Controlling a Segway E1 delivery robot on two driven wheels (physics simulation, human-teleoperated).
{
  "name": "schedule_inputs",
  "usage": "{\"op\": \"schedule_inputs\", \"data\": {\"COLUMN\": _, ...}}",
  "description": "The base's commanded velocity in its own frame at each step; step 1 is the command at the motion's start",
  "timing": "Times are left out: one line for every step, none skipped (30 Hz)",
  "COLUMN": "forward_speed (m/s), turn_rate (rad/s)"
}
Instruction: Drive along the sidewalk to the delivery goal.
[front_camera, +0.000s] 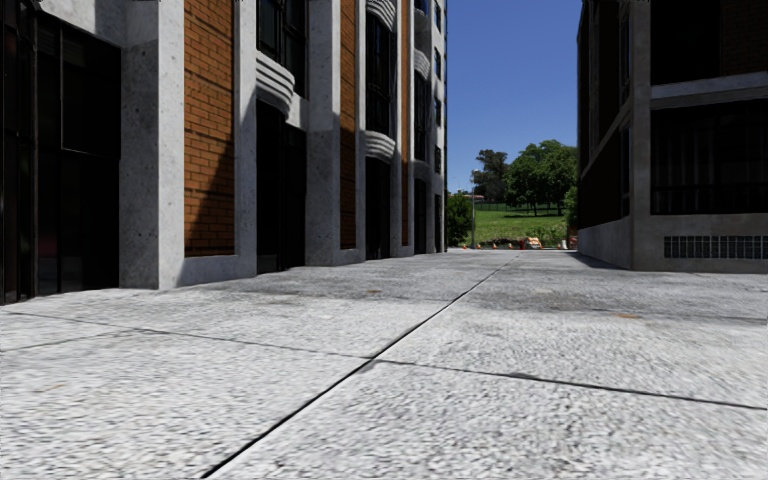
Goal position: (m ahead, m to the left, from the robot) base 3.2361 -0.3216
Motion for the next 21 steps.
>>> {"op": "schedule_inputs", "data": {"forward_speed": 2.00, "turn_rate": -0.19}}
{"op": "schedule_inputs", "data": {"forward_speed": 2.00, "turn_rate": -0.24}}
{"op": "schedule_inputs", "data": {"forward_speed": 2.00, "turn_rate": -0.30}}
{"op": "schedule_inputs", "data": {"forward_speed": 2.00, "turn_rate": -0.30}}
{"op": "schedule_inputs", "data": {"forward_speed": 2.00, "turn_rate": -0.33}}
{"op": "schedule_inputs", "data": {"forward_speed": 2.00, "turn_rate": -0.33}}
{"op": "schedule_inputs", "data": {"forward_speed": 2.00, "turn_rate": -0.34}}
{"op": "schedule_inputs", "data": {"forward_speed": 2.00, "turn_rate": -0.34}}
{"op": "schedule_inputs", "data": {"forward_speed": 2.00, "turn_rate": -0.34}}
{"op": "schedule_inputs", "data": {"forward_speed": 2.00, "turn_rate": -0.34}}
{"op": "schedule_inputs", "data": {"forward_speed": 2.00, "turn_rate": -0.34}}
{"op": "schedule_inputs", "data": {"forward_speed": 2.00, "turn_rate": -0.34}}
{"op": "schedule_inputs", "data": {"forward_speed": 2.00, "turn_rate": -0.34}}
{"op": "schedule_inputs", "data": {"forward_speed": 2.00, "turn_rate": -0.34}}
{"op": "schedule_inputs", "data": {"forward_speed": 2.00, "turn_rate": -0.34}}
{"op": "schedule_inputs", "data": {"forward_speed": 2.00, "turn_rate": -0.34}}
{"op": "schedule_inputs", "data": {"forward_speed": 2.00, "turn_rate": -0.34}}
{"op": "schedule_inputs", "data": {"forward_speed": 2.00, "turn_rate": -0.34}}
{"op": "schedule_inputs", "data": {"forward_speed": 2.00, "turn_rate": -0.34}}
{"op": "schedule_inputs", "data": {"forward_speed": 2.00, "turn_rate": -0.34}}
{"op": "schedule_inputs", "data": {"forward_speed": 2.00, "turn_rate": -0.34}}
